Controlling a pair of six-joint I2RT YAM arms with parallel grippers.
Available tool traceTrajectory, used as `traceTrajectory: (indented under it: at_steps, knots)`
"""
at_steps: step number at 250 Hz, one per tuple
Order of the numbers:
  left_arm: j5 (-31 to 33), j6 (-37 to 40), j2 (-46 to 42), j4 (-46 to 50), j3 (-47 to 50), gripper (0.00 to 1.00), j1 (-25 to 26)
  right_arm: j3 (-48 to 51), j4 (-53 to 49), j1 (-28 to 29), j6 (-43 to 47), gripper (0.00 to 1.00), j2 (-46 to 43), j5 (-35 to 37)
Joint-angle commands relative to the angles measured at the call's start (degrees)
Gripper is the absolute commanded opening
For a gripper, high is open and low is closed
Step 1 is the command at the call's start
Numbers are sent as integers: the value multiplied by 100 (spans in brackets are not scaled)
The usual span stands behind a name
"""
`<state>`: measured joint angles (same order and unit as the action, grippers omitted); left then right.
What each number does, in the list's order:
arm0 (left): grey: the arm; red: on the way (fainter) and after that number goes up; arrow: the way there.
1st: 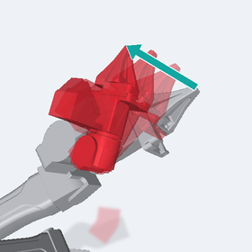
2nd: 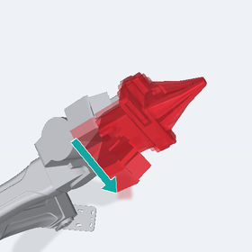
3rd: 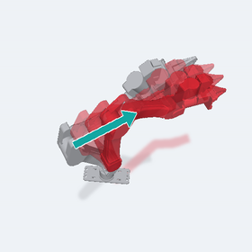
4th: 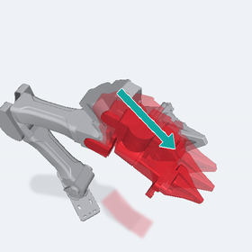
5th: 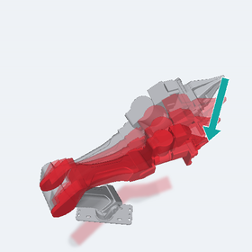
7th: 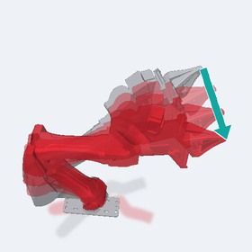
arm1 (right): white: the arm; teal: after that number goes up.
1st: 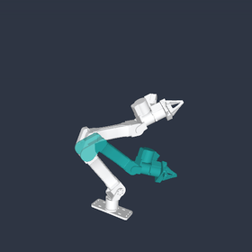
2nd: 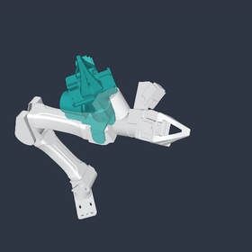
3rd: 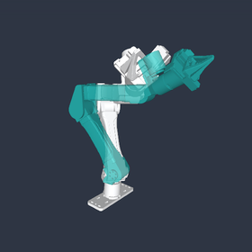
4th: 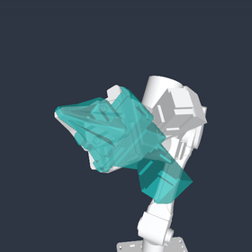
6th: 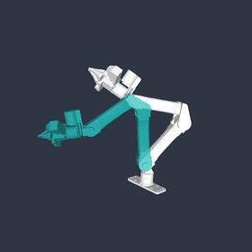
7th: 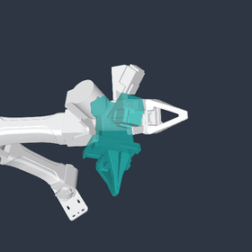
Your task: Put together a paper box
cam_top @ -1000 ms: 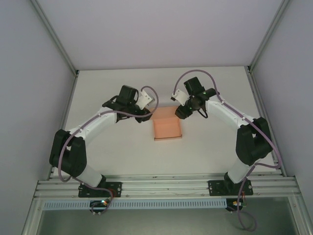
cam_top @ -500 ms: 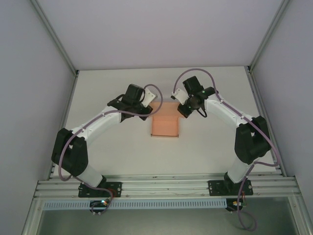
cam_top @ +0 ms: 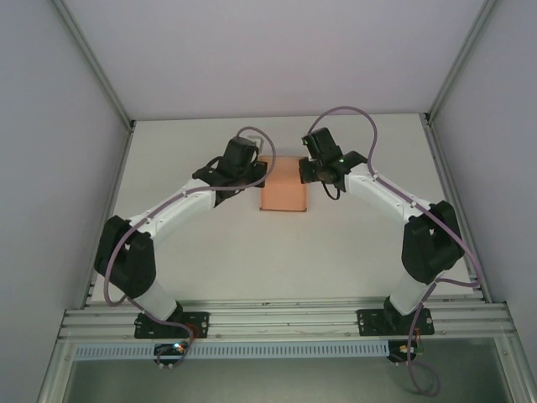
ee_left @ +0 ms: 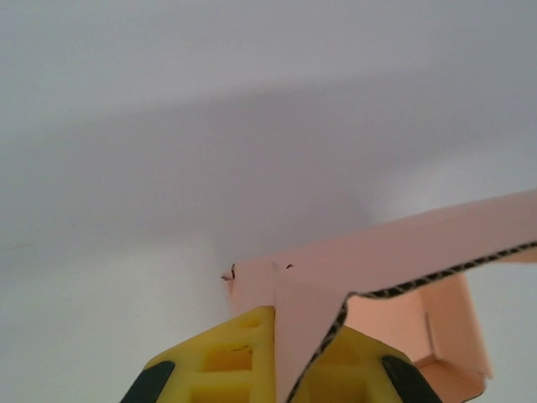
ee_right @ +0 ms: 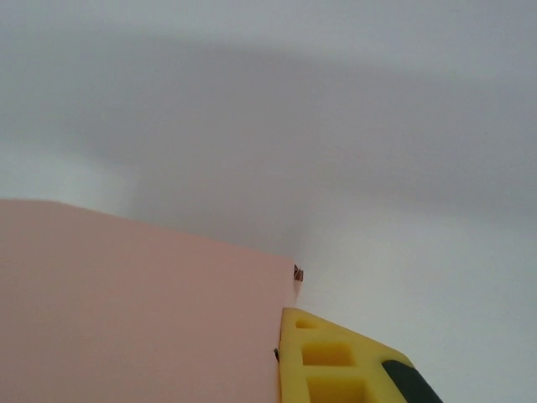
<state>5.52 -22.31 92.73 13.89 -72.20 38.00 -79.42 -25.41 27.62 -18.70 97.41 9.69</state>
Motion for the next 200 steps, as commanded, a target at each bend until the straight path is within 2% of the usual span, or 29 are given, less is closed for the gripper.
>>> traceTrajectory:
  at_steps: [1, 31, 105, 142, 178, 200]
  knots:
    - [488, -1107, 247, 0, 136, 0, -56, -87, 1031, 170, -1229, 6, -85, 261]
    - [378, -1636, 437, -285, 274, 0, -45, -221, 1098, 192, -1563, 6, 183, 360]
    - [506, -1798, 902, -301, 363, 0, 83, -310, 1216, 260, -2478, 5, 637, 689]
    - [439, -1772, 860, -500, 541, 0, 124, -275, 1153, 470, -2155, 5, 693, 966]
    - [306, -1768, 845, -718, 720, 0, 189, 310, 1704, 674, -1561, 5, 470, 1416]
    - [232, -1826, 835, -846, 896, 0, 228, 523, 1649, 693, -1551, 5, 416, 1693]
